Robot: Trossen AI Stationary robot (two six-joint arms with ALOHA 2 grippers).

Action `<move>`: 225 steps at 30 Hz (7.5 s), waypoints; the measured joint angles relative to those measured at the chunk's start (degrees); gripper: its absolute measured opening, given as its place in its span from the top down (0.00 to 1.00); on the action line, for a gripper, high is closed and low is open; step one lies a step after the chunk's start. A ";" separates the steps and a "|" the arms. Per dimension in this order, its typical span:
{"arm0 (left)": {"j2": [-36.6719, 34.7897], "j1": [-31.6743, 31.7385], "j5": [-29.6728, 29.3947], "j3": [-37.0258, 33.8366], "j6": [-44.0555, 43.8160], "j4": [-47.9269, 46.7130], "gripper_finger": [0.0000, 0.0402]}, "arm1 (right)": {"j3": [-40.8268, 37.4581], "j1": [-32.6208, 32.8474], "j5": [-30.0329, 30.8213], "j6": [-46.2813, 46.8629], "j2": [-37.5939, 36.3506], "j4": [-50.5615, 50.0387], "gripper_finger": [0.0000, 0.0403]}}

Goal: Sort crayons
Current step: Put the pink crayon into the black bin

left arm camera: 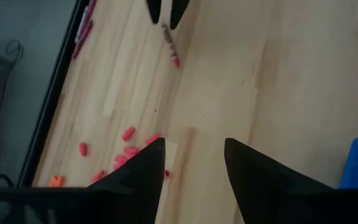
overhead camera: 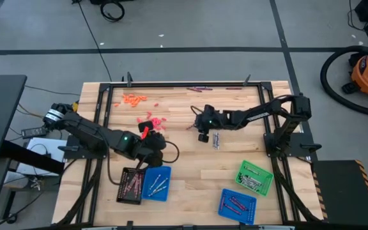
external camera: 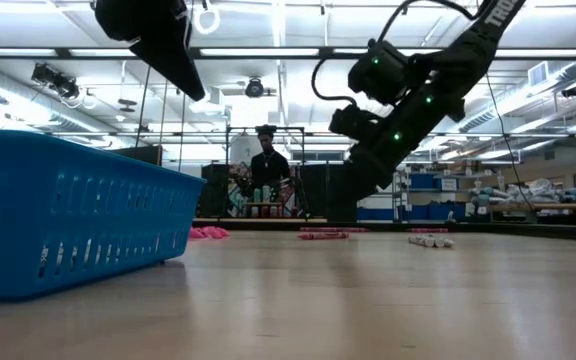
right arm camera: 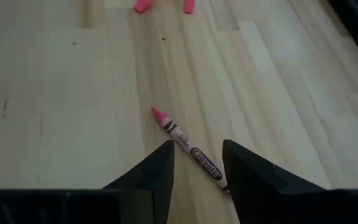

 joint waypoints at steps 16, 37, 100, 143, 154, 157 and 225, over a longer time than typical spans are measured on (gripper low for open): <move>-0.09 -0.67 1.93 -3.44 15.34 9.80 0.56 | 2.18 -4.02 -6.69 -4.63 4.34 2.76 0.65; -14.01 3.22 11.08 -27.55 16.82 37.38 0.56 | 3.02 -6.33 -10.83 -1.70 8.22 -0.24 0.73; -12.33 5.49 13.14 -31.15 11.60 56.80 0.52 | 2.86 13.25 -12.02 0.46 6.45 34.93 0.91; -12.44 5.50 13.10 -31.12 9.80 56.86 0.92 | 2.91 13.23 -12.04 3.97 2.02 29.15 0.65; -16.52 5.46 25.40 -31.10 0.24 45.23 0.92 | 2.86 13.25 -11.83 5.78 -0.44 15.90 0.61; -19.26 5.23 28.22 -31.08 -3.50 41.12 0.92 | 2.86 13.40 -10.70 4.86 -0.44 16.13 0.61; -20.70 -14.50 55.57 -31.12 -59.04 18.80 0.69 | 2.86 8.22 -10.88 -5.61 -0.37 23.57 0.61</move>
